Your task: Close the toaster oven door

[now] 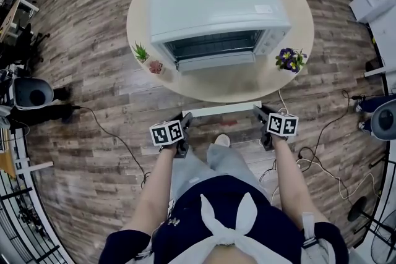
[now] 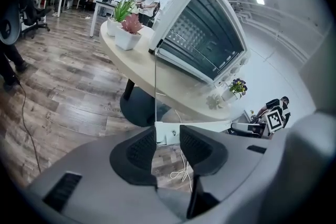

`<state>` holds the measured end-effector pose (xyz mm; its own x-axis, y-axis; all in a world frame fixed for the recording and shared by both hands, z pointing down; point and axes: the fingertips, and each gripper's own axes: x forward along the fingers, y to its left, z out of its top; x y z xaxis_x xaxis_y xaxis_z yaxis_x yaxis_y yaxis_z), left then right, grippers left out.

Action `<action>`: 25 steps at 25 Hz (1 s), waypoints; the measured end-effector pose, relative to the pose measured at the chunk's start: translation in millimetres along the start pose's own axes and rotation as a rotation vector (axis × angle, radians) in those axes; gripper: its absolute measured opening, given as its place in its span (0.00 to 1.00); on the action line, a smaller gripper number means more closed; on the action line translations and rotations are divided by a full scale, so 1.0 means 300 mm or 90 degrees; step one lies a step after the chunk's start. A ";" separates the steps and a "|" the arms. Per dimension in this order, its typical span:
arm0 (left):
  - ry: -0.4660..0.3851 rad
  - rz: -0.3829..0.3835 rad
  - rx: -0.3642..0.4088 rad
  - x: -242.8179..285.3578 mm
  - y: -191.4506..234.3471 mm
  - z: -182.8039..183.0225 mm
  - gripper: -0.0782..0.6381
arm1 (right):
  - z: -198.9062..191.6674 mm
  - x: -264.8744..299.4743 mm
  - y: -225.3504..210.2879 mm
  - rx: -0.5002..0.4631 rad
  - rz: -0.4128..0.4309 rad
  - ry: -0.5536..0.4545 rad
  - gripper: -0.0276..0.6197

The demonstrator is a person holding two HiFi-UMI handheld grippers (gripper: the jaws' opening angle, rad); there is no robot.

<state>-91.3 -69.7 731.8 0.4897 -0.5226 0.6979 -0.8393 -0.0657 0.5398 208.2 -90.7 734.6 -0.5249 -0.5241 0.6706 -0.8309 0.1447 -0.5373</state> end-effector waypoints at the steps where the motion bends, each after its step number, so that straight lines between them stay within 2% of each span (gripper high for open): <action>1: -0.001 -0.001 -0.003 -0.003 -0.001 0.001 0.32 | -0.002 -0.002 -0.001 -0.001 -0.001 0.001 0.25; 19: -0.018 0.010 -0.046 -0.038 -0.017 0.018 0.31 | 0.008 -0.029 0.028 0.013 -0.007 -0.022 0.26; 25: -0.039 -0.003 -0.069 -0.069 -0.031 0.037 0.30 | 0.027 -0.057 0.044 -0.014 -0.021 -0.023 0.27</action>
<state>-96.1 -67.7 707.1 0.4753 -0.5742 0.6667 -0.8047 0.0227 0.5932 207.6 -86.5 711.9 -0.4909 -0.5587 0.6685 -0.8515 0.1455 -0.5037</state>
